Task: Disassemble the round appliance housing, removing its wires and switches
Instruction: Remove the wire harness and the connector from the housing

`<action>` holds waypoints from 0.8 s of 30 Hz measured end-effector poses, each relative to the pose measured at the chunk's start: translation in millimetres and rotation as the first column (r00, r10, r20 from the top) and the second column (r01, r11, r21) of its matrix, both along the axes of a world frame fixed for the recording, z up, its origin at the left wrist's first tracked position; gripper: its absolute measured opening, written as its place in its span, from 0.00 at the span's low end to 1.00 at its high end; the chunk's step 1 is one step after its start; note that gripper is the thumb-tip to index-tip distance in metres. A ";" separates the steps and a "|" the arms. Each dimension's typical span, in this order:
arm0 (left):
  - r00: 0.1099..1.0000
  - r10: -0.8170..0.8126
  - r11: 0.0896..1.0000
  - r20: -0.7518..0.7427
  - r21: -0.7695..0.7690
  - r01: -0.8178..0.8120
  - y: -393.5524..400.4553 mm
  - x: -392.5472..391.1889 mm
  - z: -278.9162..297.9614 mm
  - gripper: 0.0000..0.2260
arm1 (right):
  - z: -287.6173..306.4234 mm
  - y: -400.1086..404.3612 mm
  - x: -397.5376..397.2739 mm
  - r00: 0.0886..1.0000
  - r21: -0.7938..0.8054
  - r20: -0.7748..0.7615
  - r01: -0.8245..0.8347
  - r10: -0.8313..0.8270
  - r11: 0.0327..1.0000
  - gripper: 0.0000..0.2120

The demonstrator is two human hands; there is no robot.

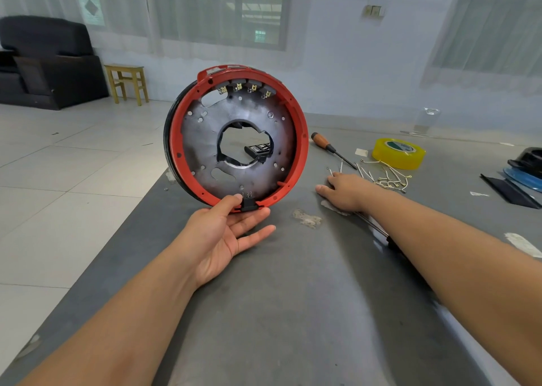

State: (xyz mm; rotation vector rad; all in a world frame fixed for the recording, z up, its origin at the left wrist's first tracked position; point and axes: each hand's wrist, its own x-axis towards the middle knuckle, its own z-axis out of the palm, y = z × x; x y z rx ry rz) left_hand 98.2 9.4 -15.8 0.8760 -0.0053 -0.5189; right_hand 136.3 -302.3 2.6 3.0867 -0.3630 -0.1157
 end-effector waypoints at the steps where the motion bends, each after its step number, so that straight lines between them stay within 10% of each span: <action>1: 1.000 0.001 1.000 0.001 0.001 -0.001 0.1 0.0 0.0 0.05 | 0.9 -2.3 -1.4 1.000 -0.009 0.005 0.000 0.000 1.000 0.31; 15: 1.000 -0.008 1.000 0.000 -0.008 0.008 0.2 1.1 -0.1 0.05 | 12.6 -4.3 15.1 0.979 0.110 0.092 0.169 -0.179 0.979 0.30; 24: 1.000 -0.011 1.000 0.005 -0.008 0.011 0.4 -1.2 1.2 0.03 | 2.9 6.0 3.3 0.999 -0.006 0.045 0.010 -0.010 1.000 0.24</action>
